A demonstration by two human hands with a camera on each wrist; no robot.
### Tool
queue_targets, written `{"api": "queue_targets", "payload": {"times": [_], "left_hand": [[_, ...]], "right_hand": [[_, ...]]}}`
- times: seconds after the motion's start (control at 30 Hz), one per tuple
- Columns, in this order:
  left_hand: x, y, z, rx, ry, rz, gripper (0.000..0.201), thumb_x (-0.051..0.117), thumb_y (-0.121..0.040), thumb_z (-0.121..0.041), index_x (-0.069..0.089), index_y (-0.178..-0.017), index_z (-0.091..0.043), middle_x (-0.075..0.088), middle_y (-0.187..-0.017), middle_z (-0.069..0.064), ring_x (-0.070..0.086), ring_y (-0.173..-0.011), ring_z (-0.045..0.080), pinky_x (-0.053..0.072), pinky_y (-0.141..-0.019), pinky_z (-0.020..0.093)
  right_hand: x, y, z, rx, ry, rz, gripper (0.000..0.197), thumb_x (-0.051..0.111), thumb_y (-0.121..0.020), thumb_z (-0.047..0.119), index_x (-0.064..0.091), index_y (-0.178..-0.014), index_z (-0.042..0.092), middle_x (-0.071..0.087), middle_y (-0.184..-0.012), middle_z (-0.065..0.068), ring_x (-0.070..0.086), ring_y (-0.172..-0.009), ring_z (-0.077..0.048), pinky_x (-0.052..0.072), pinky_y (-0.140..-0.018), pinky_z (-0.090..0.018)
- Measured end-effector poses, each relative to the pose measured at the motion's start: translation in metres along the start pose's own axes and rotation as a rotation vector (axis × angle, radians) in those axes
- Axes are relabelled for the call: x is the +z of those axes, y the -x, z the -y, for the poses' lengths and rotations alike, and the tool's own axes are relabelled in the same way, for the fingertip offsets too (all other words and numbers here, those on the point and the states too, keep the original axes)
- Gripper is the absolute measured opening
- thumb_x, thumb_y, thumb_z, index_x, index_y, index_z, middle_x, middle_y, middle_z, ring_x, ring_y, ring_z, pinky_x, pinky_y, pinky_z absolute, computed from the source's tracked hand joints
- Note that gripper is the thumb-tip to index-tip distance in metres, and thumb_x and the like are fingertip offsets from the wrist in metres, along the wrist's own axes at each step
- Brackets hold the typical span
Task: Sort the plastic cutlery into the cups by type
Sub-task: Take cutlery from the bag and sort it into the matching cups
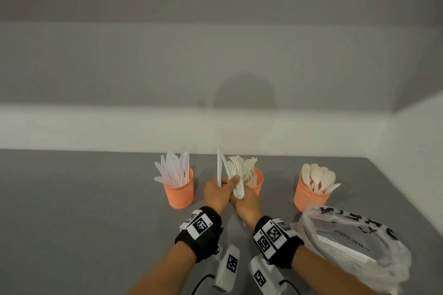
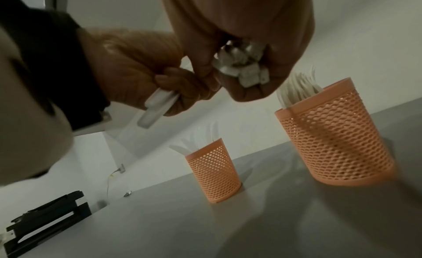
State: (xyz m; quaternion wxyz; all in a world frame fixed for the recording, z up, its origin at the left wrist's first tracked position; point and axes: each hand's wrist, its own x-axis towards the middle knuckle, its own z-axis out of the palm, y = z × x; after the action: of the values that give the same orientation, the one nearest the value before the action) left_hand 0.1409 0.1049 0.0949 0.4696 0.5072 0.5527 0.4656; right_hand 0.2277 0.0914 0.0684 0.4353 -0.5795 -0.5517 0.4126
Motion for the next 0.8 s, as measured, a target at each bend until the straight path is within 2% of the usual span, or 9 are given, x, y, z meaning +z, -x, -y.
{"api": "queue_targets", "payload": {"times": [0.07,0.17,0.23,0.33,0.4,0.53,0.6,0.67,0.8], "left_hand": [[-0.001,-0.002,0.003,0.003,0.011,-0.003,0.025,0.060,-0.089,-0.021,0.063,-0.066,-0.011,0.068,-0.074,0.012,0.065,-0.069,0.023,0.052,-0.066,0.031],[-0.002,-0.005,0.004,0.037,0.040,-0.007,0.025,0.053,-0.093,-0.022,0.066,-0.081,-0.004,0.070,-0.083,0.014,0.068,-0.079,0.025,0.054,-0.076,0.033],[0.001,-0.004,0.003,0.069,0.019,-0.016,0.026,0.049,-0.095,-0.023,0.065,-0.084,-0.005,0.071,-0.089,0.016,0.068,-0.085,0.027,0.054,-0.082,0.037],[0.001,-0.008,0.001,0.048,0.070,-0.086,0.029,0.043,-0.098,-0.025,0.060,-0.085,-0.006,0.068,-0.075,0.008,0.067,-0.069,0.019,0.054,-0.069,0.032],[-0.007,-0.016,-0.006,0.014,0.133,-0.140,0.034,0.036,-0.100,-0.025,0.057,-0.088,0.000,0.064,-0.066,0.007,0.062,-0.054,0.016,0.051,-0.056,0.027],[-0.031,-0.034,-0.020,-0.007,0.235,-0.248,0.029,0.033,-0.101,-0.020,0.047,-0.078,-0.008,0.047,-0.060,0.004,0.048,-0.053,0.019,0.043,-0.055,0.029],[-0.047,-0.043,-0.023,0.005,0.267,-0.264,0.025,0.038,-0.099,-0.024,0.044,-0.080,-0.010,0.038,-0.058,0.003,0.041,-0.043,0.014,0.038,-0.047,0.027],[-0.064,-0.052,-0.027,0.064,0.207,-0.290,0.035,0.047,-0.096,-0.032,0.041,-0.067,-0.013,0.035,-0.051,0.001,0.034,-0.035,0.009,0.033,-0.043,0.024],[-0.095,-0.076,-0.039,0.184,0.085,-0.404,0.045,0.056,-0.090,-0.039,0.040,-0.056,-0.013,0.040,-0.049,0.004,0.040,-0.041,0.016,0.039,-0.042,0.022]], "right_hand": [[-0.002,0.000,0.000,0.013,-0.022,0.023,0.035,0.059,-0.089,0.024,0.058,-0.124,0.019,0.067,-0.102,0.005,0.062,-0.094,-0.008,0.048,-0.077,-0.017],[-0.008,0.003,-0.001,0.035,-0.083,0.046,0.030,0.059,-0.089,0.026,0.060,-0.119,0.022,0.065,-0.076,0.008,0.057,-0.052,0.004,0.041,-0.047,-0.015],[-0.010,0.004,-0.002,0.034,-0.106,0.049,0.026,0.058,-0.090,0.025,0.059,-0.116,0.023,0.060,-0.058,0.012,0.048,-0.036,0.004,0.032,-0.037,-0.013],[-0.013,0.005,0.000,0.009,-0.138,0.062,0.013,0.059,-0.090,0.020,0.062,-0.103,0.020,0.060,-0.046,0.019,0.049,-0.035,0.006,0.032,-0.036,-0.006],[-0.015,0.008,-0.002,0.017,-0.117,0.094,0.001,0.061,-0.088,0.024,0.061,-0.088,0.025,0.057,-0.043,0.014,0.047,-0.032,0.002,0.031,-0.035,-0.008],[-0.017,0.008,-0.017,0.169,-0.111,0.103,0.027,0.056,-0.089,0.040,0.050,-0.075,0.018,0.035,-0.047,0.003,0.029,-0.031,-0.006,0.026,-0.035,-0.017],[-0.021,0.009,-0.017,0.217,-0.166,0.142,0.023,0.052,-0.091,0.043,0.050,-0.079,0.024,0.033,-0.051,0.002,0.027,-0.034,-0.006,0.025,-0.035,-0.015],[-0.026,0.008,-0.013,0.233,-0.188,0.164,0.012,0.048,-0.093,0.042,0.051,-0.093,0.031,0.033,-0.054,0.003,0.028,-0.035,-0.004,0.024,-0.035,-0.015],[-0.038,0.006,-0.005,0.264,-0.194,0.167,0.021,0.045,-0.095,0.038,0.049,-0.094,0.018,0.038,-0.058,0.002,0.030,-0.035,-0.003,0.026,-0.034,-0.015]]}}
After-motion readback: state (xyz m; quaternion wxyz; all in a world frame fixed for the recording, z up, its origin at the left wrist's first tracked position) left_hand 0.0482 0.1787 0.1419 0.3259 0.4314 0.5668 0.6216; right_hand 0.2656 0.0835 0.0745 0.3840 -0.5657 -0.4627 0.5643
